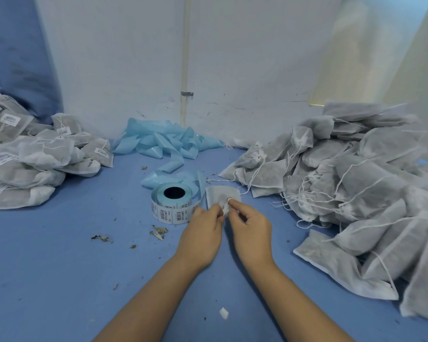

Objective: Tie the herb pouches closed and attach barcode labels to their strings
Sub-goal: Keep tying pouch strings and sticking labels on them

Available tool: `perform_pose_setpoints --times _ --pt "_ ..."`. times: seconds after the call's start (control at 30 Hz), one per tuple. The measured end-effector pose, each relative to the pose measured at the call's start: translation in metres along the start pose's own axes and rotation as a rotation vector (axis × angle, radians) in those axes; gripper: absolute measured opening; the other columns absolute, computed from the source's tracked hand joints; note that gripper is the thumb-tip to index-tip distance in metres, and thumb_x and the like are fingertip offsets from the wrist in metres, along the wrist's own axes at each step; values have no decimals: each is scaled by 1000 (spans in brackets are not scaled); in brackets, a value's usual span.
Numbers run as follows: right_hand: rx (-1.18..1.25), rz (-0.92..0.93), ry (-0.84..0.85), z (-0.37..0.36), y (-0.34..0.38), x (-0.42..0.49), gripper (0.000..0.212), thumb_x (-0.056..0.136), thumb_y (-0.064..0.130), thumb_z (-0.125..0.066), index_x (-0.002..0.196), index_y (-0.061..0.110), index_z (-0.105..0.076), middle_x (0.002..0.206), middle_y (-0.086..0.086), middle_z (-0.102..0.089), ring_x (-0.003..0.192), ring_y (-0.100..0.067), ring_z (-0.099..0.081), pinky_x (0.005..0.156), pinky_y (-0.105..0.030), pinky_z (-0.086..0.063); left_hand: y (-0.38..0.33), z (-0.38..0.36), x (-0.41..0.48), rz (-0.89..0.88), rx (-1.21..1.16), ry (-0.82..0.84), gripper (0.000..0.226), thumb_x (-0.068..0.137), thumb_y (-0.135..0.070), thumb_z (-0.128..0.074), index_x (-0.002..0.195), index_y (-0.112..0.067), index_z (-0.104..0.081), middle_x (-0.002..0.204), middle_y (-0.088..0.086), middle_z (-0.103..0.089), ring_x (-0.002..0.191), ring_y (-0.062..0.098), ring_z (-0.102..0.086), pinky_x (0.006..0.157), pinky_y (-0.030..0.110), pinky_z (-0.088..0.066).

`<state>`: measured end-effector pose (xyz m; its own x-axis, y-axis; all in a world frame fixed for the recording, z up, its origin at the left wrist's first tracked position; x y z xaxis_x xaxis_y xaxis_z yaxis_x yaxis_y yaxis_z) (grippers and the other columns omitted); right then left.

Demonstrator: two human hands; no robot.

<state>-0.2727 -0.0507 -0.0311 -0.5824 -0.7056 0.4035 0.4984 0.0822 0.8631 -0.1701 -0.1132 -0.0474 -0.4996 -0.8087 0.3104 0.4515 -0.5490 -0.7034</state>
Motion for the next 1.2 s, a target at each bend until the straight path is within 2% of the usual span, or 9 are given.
perform_pose_setpoints --times 0.2,0.33,0.47,0.57,0.7,0.8,0.93,1.03,1.2 --pt "4 33 -45 7 5 1 23 92 11 -60 108 20 -72 92 18 -63 98 -15 -59 87 -23 -45 -4 6 0 -35 -98 -34 14 99 -21 -39 86 -20 -45 89 5 -54 89 13 -40 73 34 -40" --pt "62 6 -79 12 0 1 20 88 10 -65 101 22 -75 89 13 -68 90 -13 -63 83 -23 -48 -12 1 -3 -73 -96 39 23 99 -25 -41 76 -30 -38 82 1 -53 83 16 -47 76 39 -42" --pt "253 -122 -100 14 -15 5 16 81 12 -73 87 27 -76 82 21 -72 78 6 -65 73 -8 -46 -10 5 -4 -53 -159 10 23 100 -27 -38 77 -31 -38 78 -6 -51 75 12 -46 72 35 -39" --pt "344 -169 -84 10 -20 7 13 79 12 -75 82 24 -76 79 21 -72 80 8 -66 72 -5 -46 -5 13 -3 -11 -271 -63 20 101 -28 -36 82 -26 -41 72 -8 -52 70 11 -49 68 29 -38" --pt "305 -130 19 0 -10 5 15 79 13 -75 78 28 -76 81 17 -74 82 3 -68 74 -9 -47 3 23 -4 46 -383 -167 18 101 -28 -36 84 -26 -42 73 0 -55 70 15 -52 67 27 -39" --pt "180 -59 75 -6 2 2 13 80 15 -74 80 28 -77 83 15 -74 88 -5 -67 79 -21 -49 5 31 -5 47 -360 -243 17 100 -28 -41 83 -28 -42 71 -5 -55 69 14 -53 69 34 -43" --pt "-59 64 84 -8 15 -2 7 83 19 -72 84 20 -79 85 7 -74 82 -10 -61 83 -33 -46 -2 41 -11 -26 -240 -338 14 96 -25 -52 82 -26 -52 65 -16 -57 62 -2 -54 57 17 -39" --pt "-55 27 62 -5 11 -1 6 83 19 -71 82 16 -76 83 5 -71 82 -14 -61 78 -28 -48 -3 32 -10 -29 -414 -256 13 95 -17 -56 82 -21 -58 55 -13 -62 44 3 -55 51 12 -42" --pt "121 -54 75 -5 3 0 10 79 7 -71 72 12 -66 84 -1 -66 79 -14 -63 71 -20 -49 0 17 -4 62 -813 -115 11 96 -6 -51 86 -6 -56 77 -1 -72 66 11 -70 58 20 -53"
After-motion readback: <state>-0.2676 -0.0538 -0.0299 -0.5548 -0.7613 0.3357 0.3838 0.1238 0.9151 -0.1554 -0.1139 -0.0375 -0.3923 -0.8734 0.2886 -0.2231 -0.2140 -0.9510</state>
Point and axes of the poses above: each hand's wrist, its own x-axis towards the middle knuckle, its own z-axis out of the back of the hand, y = z × x, the point moved 10 cm from there along x, towards the middle knuckle
